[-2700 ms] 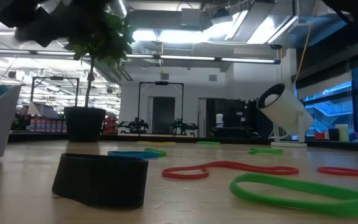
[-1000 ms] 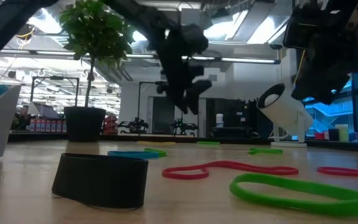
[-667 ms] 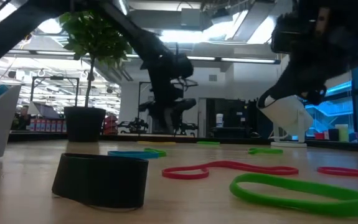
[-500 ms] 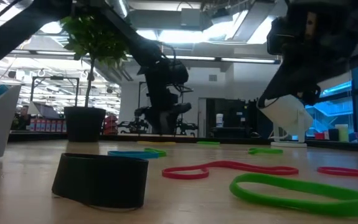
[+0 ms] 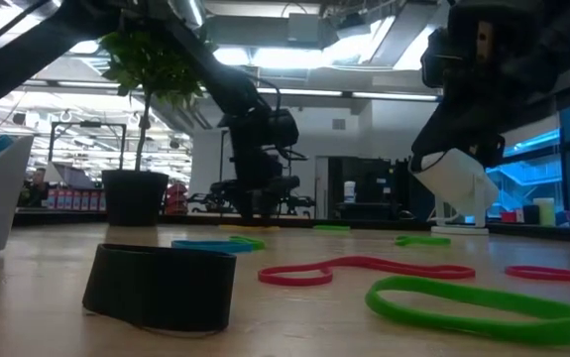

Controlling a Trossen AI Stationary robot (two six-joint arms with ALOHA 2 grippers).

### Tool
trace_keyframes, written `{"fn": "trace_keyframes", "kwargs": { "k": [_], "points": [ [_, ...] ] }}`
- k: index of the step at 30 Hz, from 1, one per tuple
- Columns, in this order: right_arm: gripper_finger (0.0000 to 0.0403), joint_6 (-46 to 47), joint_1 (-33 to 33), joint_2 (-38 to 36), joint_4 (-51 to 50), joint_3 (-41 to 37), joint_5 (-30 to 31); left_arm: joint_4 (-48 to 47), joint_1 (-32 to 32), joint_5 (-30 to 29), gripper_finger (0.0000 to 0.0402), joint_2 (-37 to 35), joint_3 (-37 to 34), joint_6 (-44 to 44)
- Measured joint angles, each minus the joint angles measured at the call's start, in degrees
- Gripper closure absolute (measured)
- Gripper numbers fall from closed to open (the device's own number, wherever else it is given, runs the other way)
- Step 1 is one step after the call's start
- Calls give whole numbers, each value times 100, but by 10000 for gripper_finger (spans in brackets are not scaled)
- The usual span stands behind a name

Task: Pick and place rubber bands into bin
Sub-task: Put the yellow rubber band into the bin

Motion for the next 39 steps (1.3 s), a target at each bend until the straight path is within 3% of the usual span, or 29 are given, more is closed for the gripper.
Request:
{"fn": "trace_keyframes", "kwargs": {
  "k": [6,9,17,28,32,39],
  "points": [
    [396,-2,2,0,57,0,0,-305,79,408,367,37,17,-21],
    [396,-2,13,0,157,0,0,-353,51,480,394,38,15,-21],
    [396,-3,238,0,213,0,0,-1216,-430,700,400,-403,-55,-20],
    [396,-477,345,2,210,0,0,-2030,-2251,-517,400,-2036,-22,-136],
    [396,-716,345,2,211,0,0,-2150,-2775,-1331,400,-2449,-25,-362],
    [396,-1075,345,2,223,0,0,-1978,-2700,-1906,398,-2490,-22,-1091]
  ]
}}
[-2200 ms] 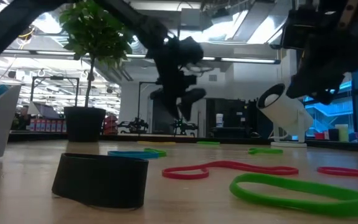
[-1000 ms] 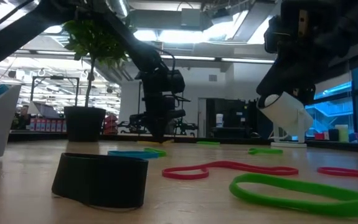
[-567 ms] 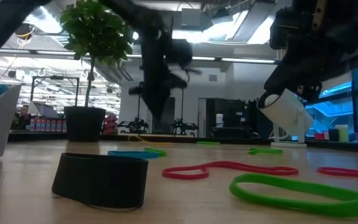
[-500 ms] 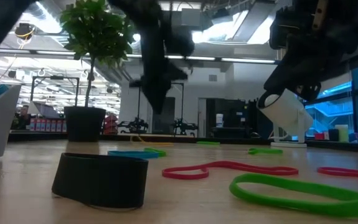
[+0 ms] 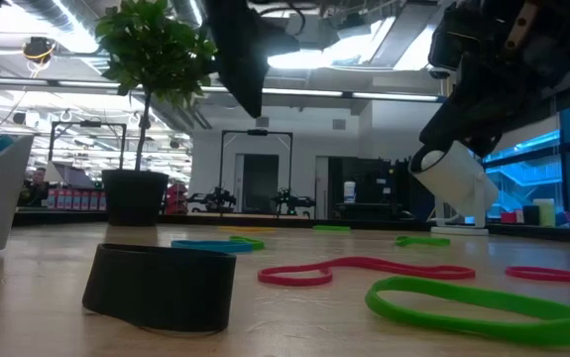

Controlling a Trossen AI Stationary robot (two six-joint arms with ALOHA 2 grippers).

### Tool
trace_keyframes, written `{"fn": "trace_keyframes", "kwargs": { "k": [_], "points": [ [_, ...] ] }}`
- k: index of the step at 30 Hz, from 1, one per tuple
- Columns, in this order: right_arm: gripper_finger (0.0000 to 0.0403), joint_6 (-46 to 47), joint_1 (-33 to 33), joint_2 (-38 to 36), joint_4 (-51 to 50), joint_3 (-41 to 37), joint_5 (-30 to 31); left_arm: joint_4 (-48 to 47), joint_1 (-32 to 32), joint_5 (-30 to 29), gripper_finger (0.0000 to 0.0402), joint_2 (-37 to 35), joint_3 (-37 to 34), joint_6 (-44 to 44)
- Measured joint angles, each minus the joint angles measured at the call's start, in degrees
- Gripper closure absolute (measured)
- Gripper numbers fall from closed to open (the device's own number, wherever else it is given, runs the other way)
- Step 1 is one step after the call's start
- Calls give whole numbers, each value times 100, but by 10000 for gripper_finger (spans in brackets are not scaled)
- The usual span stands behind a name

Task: Pick and place rubber bands into bin
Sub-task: Put the yellow rubber band into the bin

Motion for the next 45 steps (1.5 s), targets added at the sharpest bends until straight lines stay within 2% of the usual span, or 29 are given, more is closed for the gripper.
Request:
{"fn": "trace_keyframes", "kwargs": {
  "k": [4,10,15,20,23,26,28,33,39,45],
  "points": [
    [396,160,0,0,7,0,-1,173,309,243,373,303,-2,-15],
    [396,540,0,2,-12,0,0,655,813,507,293,1072,2,580],
    [396,950,2,4,-15,0,-1,797,1235,786,233,1733,2,674],
    [396,1353,0,4,-19,0,37,846,1607,849,216,2273,2,733],
    [396,1487,1,4,-4,0,300,984,1737,1041,221,2459,30,1008],
    [396,1664,-9,6,-3,-1,577,1053,1797,1358,245,2608,38,1263],
    [396,1694,-22,7,4,-2,708,1081,1800,1486,275,2659,44,1322],
    [396,1866,-66,6,36,0,750,1175,1772,1654,383,2733,57,1811],
    [396,1948,-170,7,27,-2,765,1122,1764,1641,398,2683,92,1977],
    [396,1611,-208,6,18,-2,767,995,1688,1420,398,2253,22,1853]
  ]
}}
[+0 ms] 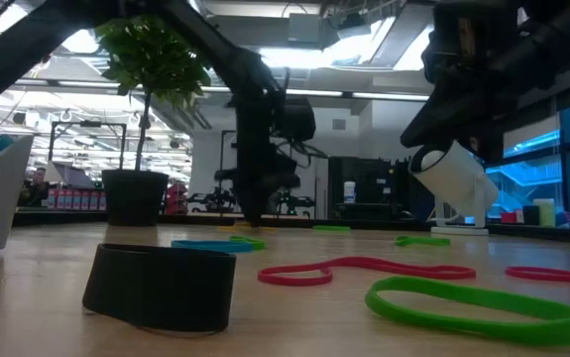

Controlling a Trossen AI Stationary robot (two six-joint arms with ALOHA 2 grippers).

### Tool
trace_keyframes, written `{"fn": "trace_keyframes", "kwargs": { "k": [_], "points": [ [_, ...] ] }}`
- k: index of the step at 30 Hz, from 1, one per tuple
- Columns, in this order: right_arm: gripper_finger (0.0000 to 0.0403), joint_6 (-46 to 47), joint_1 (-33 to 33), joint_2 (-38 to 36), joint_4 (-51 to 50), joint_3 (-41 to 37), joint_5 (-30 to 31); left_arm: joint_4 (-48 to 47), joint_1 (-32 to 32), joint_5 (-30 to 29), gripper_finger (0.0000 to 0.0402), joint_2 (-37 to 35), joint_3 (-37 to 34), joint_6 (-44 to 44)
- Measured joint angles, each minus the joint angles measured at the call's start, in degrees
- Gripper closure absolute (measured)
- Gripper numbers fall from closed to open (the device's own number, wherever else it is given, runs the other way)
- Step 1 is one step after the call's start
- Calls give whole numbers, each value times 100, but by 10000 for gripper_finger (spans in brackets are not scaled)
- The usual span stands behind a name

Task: Pick and place rubber bands into bin
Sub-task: Put the yellow rubber band into the bin

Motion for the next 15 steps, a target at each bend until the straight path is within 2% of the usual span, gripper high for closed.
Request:
{"fn": "trace_keyframes", "kwargs": {
  "k": [5,11,15],
  "points": [
    [396,-316,18,0,-15,2,-34,-203,-74,11,398,-509,35,-407],
    [396,-557,183,-2,-273,2,-433,-694,-767,-983,399,-1285,46,-840],
    [396,-732,338,-2,-486,1,-491,-1025,-1280,-1158,399,-1861,42,-1420]
  ]
}}
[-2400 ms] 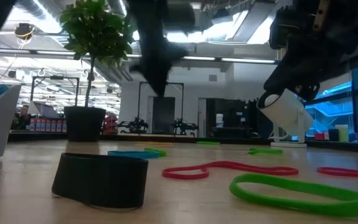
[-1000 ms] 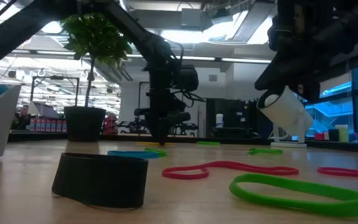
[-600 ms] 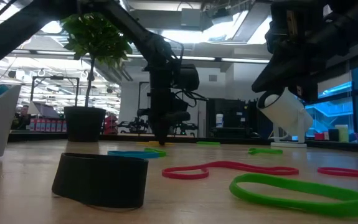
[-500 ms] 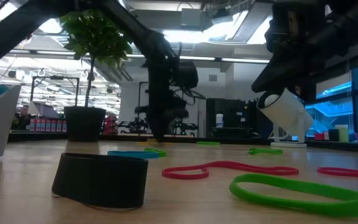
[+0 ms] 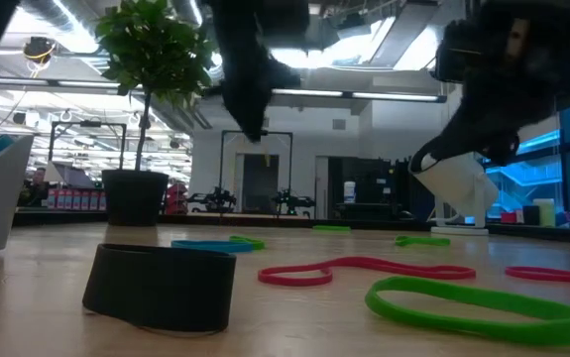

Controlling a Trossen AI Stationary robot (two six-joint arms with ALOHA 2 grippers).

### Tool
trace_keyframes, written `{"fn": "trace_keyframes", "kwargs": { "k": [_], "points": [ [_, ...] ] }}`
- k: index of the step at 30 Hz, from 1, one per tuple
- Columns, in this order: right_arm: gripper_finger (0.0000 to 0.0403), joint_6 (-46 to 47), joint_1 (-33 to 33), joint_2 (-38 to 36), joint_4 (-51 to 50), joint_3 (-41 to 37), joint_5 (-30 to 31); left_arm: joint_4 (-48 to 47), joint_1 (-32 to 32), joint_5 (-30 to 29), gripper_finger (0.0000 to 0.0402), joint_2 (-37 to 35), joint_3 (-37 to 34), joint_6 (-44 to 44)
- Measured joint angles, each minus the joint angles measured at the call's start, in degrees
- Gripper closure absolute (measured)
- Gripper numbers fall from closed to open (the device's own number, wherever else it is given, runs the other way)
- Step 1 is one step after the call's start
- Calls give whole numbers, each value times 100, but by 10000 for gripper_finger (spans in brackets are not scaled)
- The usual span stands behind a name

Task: Pick and place rubber bands into bin
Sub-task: Put the yellow rubber band into the bin

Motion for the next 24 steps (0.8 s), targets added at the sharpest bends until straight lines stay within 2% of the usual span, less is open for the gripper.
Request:
{"fn": "trace_keyframes", "kwargs": {
  "k": [6,12,18,24],
  "points": [
    [396,-427,139,0,-94,-1,-2,-908,-819,-19,399,-948,4,-1419],
    [396,-801,141,0,-145,-1,-1,-2217,-1810,14,399,-1661,15,-3437],
    [396,-923,141,0,-218,-1,0,-3066,-3053,556,399,-1750,-1,-5232],
    [396,-918,143,0,-222,-1,-1,-2893,-4078,1206,399,-1546,-396,-6900]
  ]
}}
